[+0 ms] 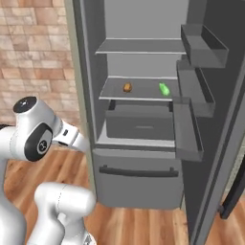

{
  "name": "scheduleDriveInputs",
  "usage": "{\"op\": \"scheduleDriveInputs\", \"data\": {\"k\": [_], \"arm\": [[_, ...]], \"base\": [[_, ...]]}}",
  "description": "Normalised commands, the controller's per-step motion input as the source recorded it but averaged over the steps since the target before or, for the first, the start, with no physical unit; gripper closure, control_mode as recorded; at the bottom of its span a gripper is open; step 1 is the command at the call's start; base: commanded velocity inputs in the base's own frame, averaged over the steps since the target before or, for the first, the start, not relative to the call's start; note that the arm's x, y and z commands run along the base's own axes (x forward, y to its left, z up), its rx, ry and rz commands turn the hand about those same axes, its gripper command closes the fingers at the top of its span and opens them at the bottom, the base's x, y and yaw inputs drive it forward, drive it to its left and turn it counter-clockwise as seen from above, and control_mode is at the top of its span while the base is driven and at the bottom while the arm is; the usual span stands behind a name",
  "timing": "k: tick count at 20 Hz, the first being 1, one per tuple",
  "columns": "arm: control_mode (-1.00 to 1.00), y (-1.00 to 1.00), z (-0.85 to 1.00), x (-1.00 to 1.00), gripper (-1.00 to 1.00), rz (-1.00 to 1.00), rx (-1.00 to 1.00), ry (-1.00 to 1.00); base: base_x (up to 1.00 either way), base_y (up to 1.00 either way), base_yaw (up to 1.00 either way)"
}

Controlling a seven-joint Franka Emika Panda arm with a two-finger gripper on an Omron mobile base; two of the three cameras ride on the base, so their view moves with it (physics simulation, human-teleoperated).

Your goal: Place one corn and one chicken drumstick in each tupperware on the nearby counter, to pack two identical lunches.

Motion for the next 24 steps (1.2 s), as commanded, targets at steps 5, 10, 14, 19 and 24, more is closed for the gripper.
{"op": "scheduleDriveInputs", "data": {"k": [5, 10, 14, 19, 24], "arm": [[1.00, 0.00, 0.00, 0.00, -1.00, 0.00, 0.00, 0.00], [1.00, 0.00, 0.00, 0.00, -1.00, 0.00, 0.00, 0.00], [1.00, 0.00, 0.00, 0.00, -1.00, 0.00, 0.00, 0.00], [1.00, 0.00, 0.00, 0.00, -1.00, 0.00, 0.00, 0.00], [1.00, 0.00, 0.00, 0.00, -1.00, 0.00, 0.00, 0.00]], "base": [[0.11, -0.47, 0.04], [0.01, -0.51, 0.07], [0.43, -0.09, 0.08], [0.75, -0.08, 0.07], [0.75, -0.19, 0.08]]}}
